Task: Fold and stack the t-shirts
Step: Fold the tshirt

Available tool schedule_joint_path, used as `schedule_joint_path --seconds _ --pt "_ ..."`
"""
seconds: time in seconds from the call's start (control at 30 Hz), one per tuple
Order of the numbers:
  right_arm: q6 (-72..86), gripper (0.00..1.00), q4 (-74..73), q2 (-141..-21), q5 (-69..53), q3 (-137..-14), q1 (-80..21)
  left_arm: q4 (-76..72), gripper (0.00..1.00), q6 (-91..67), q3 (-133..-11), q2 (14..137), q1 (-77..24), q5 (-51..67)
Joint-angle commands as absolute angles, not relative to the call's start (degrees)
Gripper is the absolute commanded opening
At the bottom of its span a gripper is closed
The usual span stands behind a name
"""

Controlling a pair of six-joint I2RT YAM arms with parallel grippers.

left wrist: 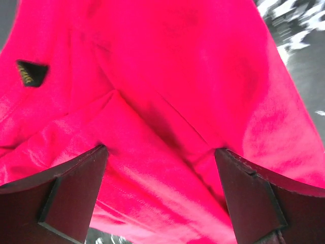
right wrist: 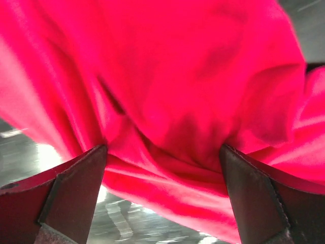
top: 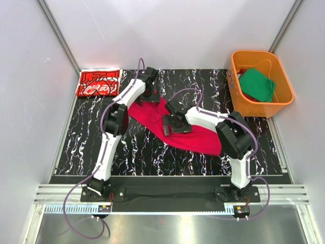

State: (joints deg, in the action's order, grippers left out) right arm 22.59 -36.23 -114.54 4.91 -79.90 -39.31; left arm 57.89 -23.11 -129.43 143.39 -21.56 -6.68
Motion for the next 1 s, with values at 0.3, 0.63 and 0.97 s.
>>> schedule_joint_path --seconds 0.3,0.63,0.97 --pt "46.6 1.0 -25.6 -112.8 -2.1 -79.7 -46.8 44.0 0.95 -1.2 -138.8 148.3 -18.5 7.4" --pt "25.0 1.0 -38.7 -101.0 12.0 -80.9 -42.7 39.9 0.99 -15.9 -129.1 124.7 -18.4 0.2" --pt "22.7 1.0 -37.2 -90.4 -3.2 -71.7 -36.7 43.8 0.92 -36.0 -97.8 109.8 -26.7 -19.0"
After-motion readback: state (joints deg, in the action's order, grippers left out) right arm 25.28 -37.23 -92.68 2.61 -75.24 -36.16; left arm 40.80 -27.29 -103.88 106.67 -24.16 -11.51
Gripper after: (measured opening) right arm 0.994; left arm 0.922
